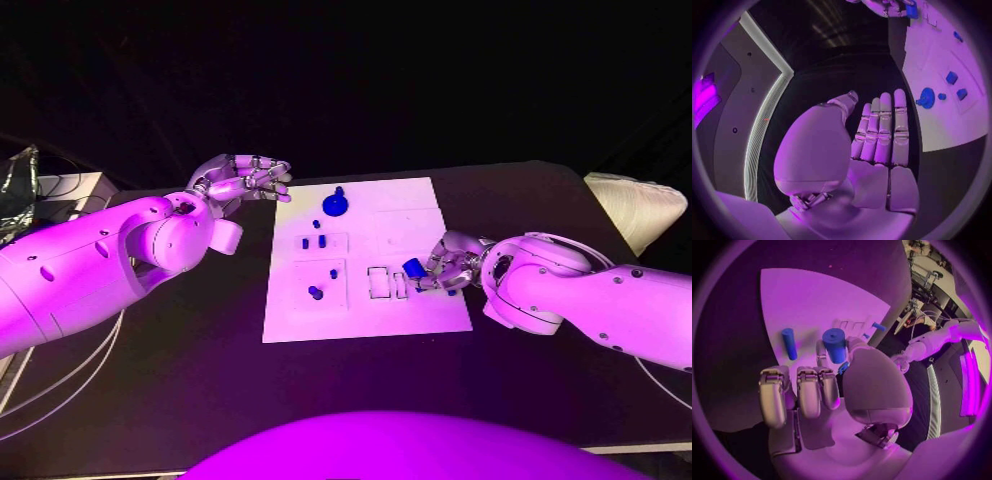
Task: Assemble the parts on the task board
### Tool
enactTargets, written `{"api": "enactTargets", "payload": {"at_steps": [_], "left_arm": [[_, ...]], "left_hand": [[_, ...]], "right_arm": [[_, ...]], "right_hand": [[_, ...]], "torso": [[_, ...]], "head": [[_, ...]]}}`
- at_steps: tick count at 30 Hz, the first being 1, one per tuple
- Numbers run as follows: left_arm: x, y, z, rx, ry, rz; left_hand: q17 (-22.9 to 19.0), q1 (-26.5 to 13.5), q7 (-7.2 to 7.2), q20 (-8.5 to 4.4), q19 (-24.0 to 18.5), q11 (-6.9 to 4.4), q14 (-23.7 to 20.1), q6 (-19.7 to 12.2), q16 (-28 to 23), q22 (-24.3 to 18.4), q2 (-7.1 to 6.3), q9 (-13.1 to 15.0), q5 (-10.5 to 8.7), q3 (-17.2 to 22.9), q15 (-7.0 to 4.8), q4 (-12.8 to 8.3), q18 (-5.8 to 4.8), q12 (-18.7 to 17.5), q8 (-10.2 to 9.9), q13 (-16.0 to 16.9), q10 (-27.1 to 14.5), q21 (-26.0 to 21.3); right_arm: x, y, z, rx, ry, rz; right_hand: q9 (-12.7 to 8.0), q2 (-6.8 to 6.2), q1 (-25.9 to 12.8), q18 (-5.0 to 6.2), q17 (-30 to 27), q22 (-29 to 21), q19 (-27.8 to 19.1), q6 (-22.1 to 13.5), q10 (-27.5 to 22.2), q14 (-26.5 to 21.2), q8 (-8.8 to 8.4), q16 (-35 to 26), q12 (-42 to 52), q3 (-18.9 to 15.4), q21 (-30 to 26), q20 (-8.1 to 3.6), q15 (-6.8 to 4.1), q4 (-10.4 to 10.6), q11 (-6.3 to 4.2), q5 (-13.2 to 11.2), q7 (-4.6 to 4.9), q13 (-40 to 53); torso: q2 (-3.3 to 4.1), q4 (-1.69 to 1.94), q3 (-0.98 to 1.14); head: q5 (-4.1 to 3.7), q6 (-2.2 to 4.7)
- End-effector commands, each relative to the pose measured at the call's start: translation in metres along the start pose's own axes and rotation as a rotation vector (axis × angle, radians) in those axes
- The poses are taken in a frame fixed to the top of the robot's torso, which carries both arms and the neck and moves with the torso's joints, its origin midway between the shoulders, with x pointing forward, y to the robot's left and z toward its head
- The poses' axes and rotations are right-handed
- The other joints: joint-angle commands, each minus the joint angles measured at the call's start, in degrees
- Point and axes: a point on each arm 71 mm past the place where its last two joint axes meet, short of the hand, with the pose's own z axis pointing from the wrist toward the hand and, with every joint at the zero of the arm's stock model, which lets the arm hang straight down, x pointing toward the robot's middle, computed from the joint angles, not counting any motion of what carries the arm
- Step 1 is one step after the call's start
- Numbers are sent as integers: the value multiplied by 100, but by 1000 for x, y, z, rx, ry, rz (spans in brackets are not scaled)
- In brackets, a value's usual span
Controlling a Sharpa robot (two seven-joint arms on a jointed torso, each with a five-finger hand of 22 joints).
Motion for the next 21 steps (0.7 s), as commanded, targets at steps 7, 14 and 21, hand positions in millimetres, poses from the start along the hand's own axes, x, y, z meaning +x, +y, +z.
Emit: {"api": "enactTargets", "payload": {"at_steps": [7,14,21], "left_arm": [[5,0,0,3,33,-6],[6,-1,0,3,37,-6],[7,-1,-1,3,40,-6]], "left_hand": [[10,31,-10,1,29,13,15,5,-31,-7,13,-9,6,2,-5,22,24,-27,-29,-8,43,-28],[13,38,-8,1,28,14,11,4,-36,-9,13,-10,6,4,-4,22,24,-34,-30,-10,41,-31],[13,38,-8,1,28,14,11,4,-36,-9,13,-10,6,4,-4,22,24,-34,-30,-10,41,-31]], "right_arm": [[-6,19,-7,-20,54,128],[0,32,2,-29,99,121],[10,38,13,-24,129,96]], "right_hand": [[57,-96,20,-80,1478,1505,599,117,608,591,22,25,12,658,40,-44,-53,-405,-34,87,-73,1510],[64,-175,-59,-80,1473,1505,599,124,608,590,19,23,12,750,40,-41,-48,-399,-27,65,-64,1510],[76,-264,-204,-74,1451,1496,592,125,608,585,15,15,12,854,6,-33,-38,-398,-15,-88,-52,1510]], "torso": [[0,10,-9],[9,6,0],[10,6,-8]], "head": [[-8,1],[3,1],[18,1]]}}
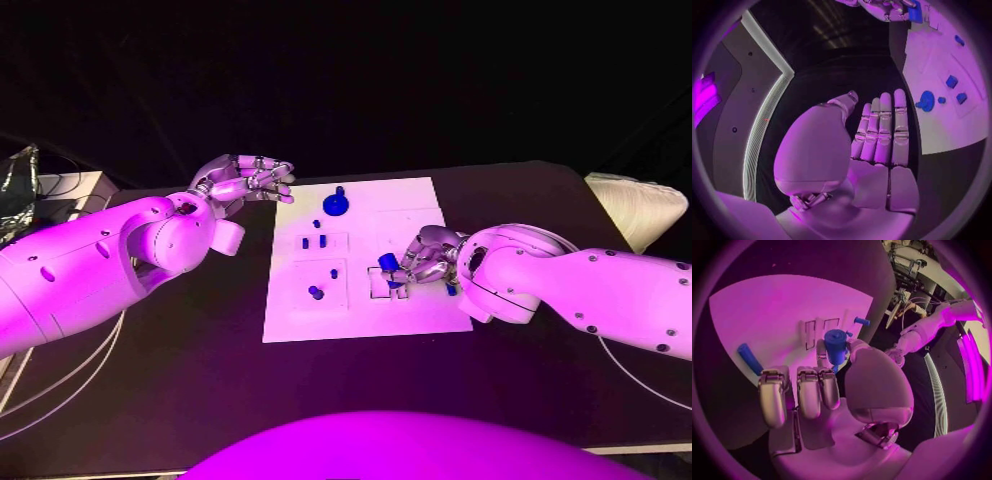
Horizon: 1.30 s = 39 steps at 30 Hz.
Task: Assemble the parts on the task board
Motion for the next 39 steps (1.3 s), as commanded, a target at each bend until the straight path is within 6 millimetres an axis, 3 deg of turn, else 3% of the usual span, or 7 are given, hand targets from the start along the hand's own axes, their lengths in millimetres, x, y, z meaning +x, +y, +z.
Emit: {"api": "enactTargets", "payload": {"at_steps": [1,8,17,26,32,36,39], "left_arm": [[3,-1,0,5,21,-4],[3,-1,0,5,22,-4],[3,-1,0,5,22,-4],[2,-1,-1,4,21,-3],[2,-1,-1,3,20,-3],[2,-1,-1,2,19,-2],[2,-1,-1,2,18,-2]], "left_hand": [[9,38,-8,1,28,14,11,4,-36,-5,13,-7,6,4,-4,22,24,-32,-30,-5,41,-31],[9,38,-8,1,28,14,11,4,-36,-5,13,-7,6,4,-4,22,24,-32,-30,-5,41,-31],[15,41,-2,3,27,20,3,4,-46,-10,9,-9,6,2,1,30,22,-49,-31,-9,37,-39],[15,41,-2,3,27,20,3,4,-46,-10,9,-9,6,2,1,30,22,-49,-31,-9,37,-39],[15,41,-2,3,27,20,3,4,-46,-10,9,-9,6,2,1,30,22,-49,-31,-9,37,-39],[20,40,2,4,26,24,0,1,-52,-13,7,-11,6,-1,4,39,21,-59,-33,-12,36,-45],[22,36,6,4,27,27,0,-1,-54,-15,6,-12,6,-3,6,44,20,-64,-35,-13,35,-47]], "right_arm": [[5,0,4,9,40,-15],[10,3,10,9,48,-43],[13,6,12,5,52,-63],[12,3,16,16,49,-94],[11,2,19,22,35,-108],[11,3,20,22,34,-109],[12,3,21,20,29,-106]], "right_hand": [[10,-74,-66,-73,1451,1497,591,104,608,585,12,15,12,613,5,-33,-38,-557,-15,-82,-71,1506],[17,-106,-159,-73,1442,1497,591,104,605,583,11,12,5,648,3,-28,-33,-552,-9,-156,-64,1501],[20,-122,-205,-71,1442,1494,589,103,602,583,10,12,0,660,-6,-26,-30,-552,-5,-188,-61,1497],[35,-225,-420,-69,1440,1492,586,94,586,583,5,11,-27,644,-15,-14,-17,-550,9,-329,-46,1479],[58,-209,-620,-67,1432,1489,584,97,576,581,11,7,-45,573,-26,-5,-11,-544,14,-629,-43,1467],[91,-157,-762,-64,1431,1484,580,89,561,581,21,6,-72,359,-42,-3,-12,-542,11,-1093,-48,1451],[110,-91,-845,-63,1443,1484,580,84,555,583,28,11,-84,164,-44,-2,-11,-532,12,-1256,-49,1443]], "torso": [[4,2,-5],[5,7,3],[2,-17,1],[-1,-4,4],[3,-7,11],[3,-11,8],[4,-10,11]], "head": [[13,1],[31,1],[66,1],[67,1],[77,1],[80,1],[77,1]]}}
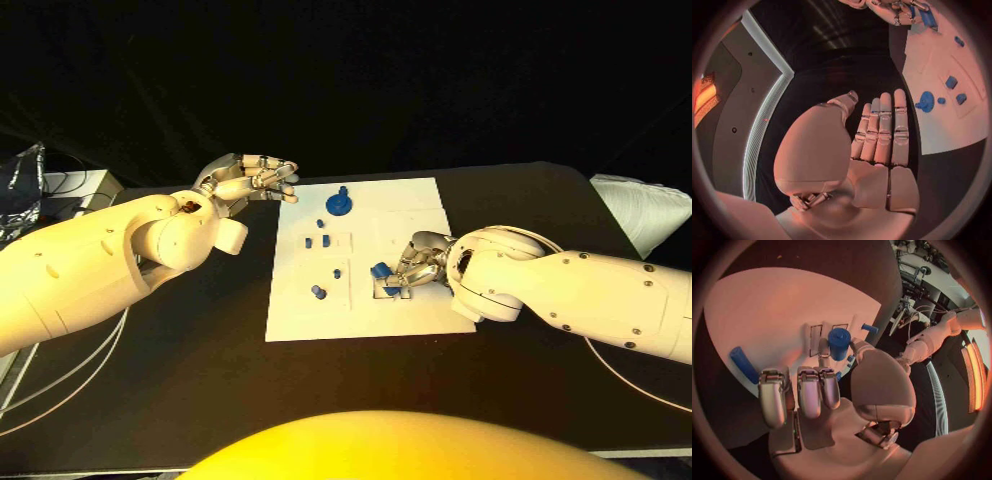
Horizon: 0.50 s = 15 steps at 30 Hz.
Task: Assemble the parts on the task board
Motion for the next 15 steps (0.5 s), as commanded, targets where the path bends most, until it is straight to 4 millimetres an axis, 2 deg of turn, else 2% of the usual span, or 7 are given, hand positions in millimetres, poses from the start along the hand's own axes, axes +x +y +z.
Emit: {"api": "enactTargets", "payload": {"at_steps": [1,9,11,15], "left_arm": [[2,0,0,5,16,-3],[2,0,0,3,16,-3],[2,0,0,3,16,-3],[2,0,0,1,15,-2]], "left_hand": [[7,36,6,4,27,6,0,-1,-28,-5,7,-6,6,-3,6,45,20,-35,-35,-9,14,-22],[12,30,10,6,27,10,-1,-1,-33,-9,19,-8,6,-1,8,60,20,-43,-36,-10,16,-27],[12,30,10,6,27,10,-1,-1,-33,-9,19,-8,6,-1,8,60,20,-43,-36,-10,16,-27],[15,26,12,7,28,11,-1,-1,-35,-11,24,-9,6,-1,10,69,19,-48,-36,-11,18,-30]], "right_arm": [[2,-1,1,3,0,-23],[3,2,1,-6,-14,-23],[4,3,0,-9,-11,-24],[5,4,0,-14,-11,-24]], "right_hand": [[10,14,-61,-64,1444,1487,580,-9,552,584,-13,11,-24,-96,-23,-3,-11,8,10,-77,42,1446],[39,154,-251,-70,1490,1495,587,6,561,594,9,29,-9,-299,8,-5,-16,15,4,-189,33,1456],[59,187,-364,-69,1491,1494,586,-1,559,594,19,29,-13,-434,4,-8,-18,10,-3,73,33,1454],[87,235,-549,-71,1496,1496,588,-6,559,595,36,31,-13,-713,10,-10,-20,14,0,-110,29,1454]], "torso": [[2,-2,3],[0,-4,2],[1,-4,2],[-1,-6,3]], "head": [[-2,2],[-12,2],[-7,2],[-16,2]]}}
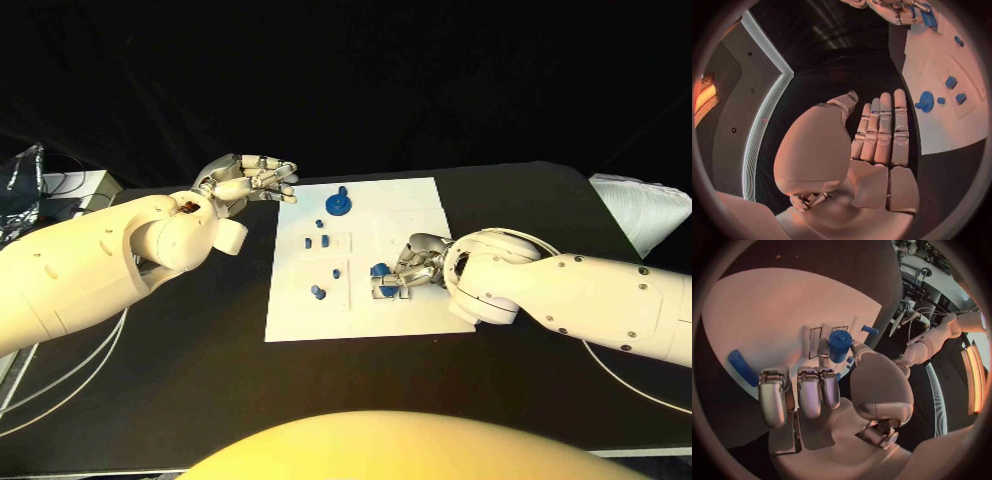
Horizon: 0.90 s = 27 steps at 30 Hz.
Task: Assemble the parts on the task board
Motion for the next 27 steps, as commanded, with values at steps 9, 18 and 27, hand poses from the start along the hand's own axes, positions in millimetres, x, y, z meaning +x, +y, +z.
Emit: {"api": "enactTargets", "payload": {"at_steps": [9,18,27], "left_arm": [[2,0,0,3,14,-2],[1,0,0,3,12,-2],[1,0,0,2,12,-1]], "left_hand": [[10,24,13,8,28,12,-2,-2,-38,-9,27,-10,6,-1,11,42,19,-29,-37,-6,19,-33],[10,24,13,8,28,12,-2,-2,-38,-9,27,-10,6,-1,11,42,19,-29,-37,-6,19,-33],[15,26,13,9,29,13,-4,-1,-43,-13,32,-11,6,0,12,51,19,-38,-38,-6,20,-38]], "right_arm": [[2,1,-5,-22,-29,-11],[-1,-8,-12,-26,-50,-16],[-1,-11,-21,-76,-41,-1]], "right_hand": [[57,251,-314,-79,1509,1505,597,15,576,598,76,37,16,-731,52,-9,-21,12,-6,-543,13,1475],[67,346,-258,-80,1509,1507,599,28,583,598,89,37,29,-779,60,-13,-27,-3,-12,-496,5,1483],[94,275,911,-80,1509,1507,599,67,606,598,133,37,73,-872,60,-33,-50,-31,-41,-558,-28,1509]], "torso": [[0,6,4],[2,2,3],[-2,-5,4]], "head": [[2,1],[17,1],[27,1]]}}
